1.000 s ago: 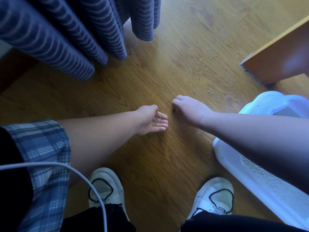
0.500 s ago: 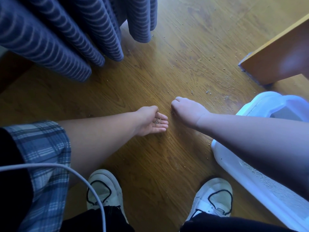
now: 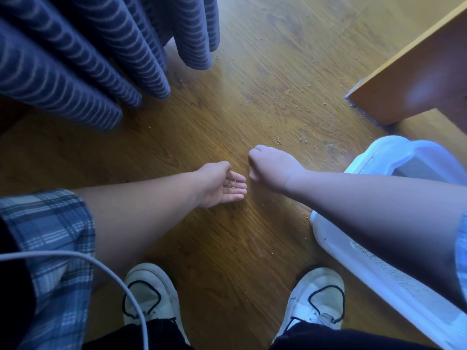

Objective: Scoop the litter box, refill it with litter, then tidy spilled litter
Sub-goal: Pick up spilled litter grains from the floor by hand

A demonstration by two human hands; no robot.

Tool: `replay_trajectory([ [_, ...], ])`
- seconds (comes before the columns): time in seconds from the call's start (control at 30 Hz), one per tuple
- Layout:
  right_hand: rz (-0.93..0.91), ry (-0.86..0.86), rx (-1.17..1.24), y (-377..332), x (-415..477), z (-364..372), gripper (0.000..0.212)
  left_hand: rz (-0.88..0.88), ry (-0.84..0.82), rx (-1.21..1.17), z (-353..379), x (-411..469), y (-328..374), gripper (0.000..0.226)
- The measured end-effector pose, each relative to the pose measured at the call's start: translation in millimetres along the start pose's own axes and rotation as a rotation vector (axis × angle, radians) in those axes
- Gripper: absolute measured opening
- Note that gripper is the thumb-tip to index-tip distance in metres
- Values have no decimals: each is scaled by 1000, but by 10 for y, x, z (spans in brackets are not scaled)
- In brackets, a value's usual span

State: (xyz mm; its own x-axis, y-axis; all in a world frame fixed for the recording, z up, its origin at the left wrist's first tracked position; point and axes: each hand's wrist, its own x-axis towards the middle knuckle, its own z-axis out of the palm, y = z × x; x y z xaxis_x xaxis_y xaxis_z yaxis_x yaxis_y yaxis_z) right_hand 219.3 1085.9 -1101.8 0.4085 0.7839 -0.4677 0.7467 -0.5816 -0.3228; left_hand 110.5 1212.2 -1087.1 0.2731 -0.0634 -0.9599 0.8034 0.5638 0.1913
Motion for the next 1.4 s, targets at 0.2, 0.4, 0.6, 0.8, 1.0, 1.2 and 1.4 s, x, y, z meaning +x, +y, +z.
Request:
replay_trajectory([
  [0.2,-164,37,356,43,-299,-73,10,27,-121,-179,137,58,67,46],
  [0.4,391,140,206,541,-30,-244,25,6,-86,-101,268,120,125,51],
  [0.6,343,-18,-218,646,155,-366,43,-5,-70,-110,246,156,121,50],
  [0.8,245,22,-349,553,149,-323,41,-5,-62,-109,204,108,135,47],
  [1.0,237,25,-392,442,168,-268,27,-11,-62,-124,150,99,162,47],
  [1.2,270,-1,-397,373,171,-272,24,4,-75,-111,168,62,146,46],
  [1.4,270,6,-345,354,162,-227,20,15,-83,-120,184,60,145,46],
])
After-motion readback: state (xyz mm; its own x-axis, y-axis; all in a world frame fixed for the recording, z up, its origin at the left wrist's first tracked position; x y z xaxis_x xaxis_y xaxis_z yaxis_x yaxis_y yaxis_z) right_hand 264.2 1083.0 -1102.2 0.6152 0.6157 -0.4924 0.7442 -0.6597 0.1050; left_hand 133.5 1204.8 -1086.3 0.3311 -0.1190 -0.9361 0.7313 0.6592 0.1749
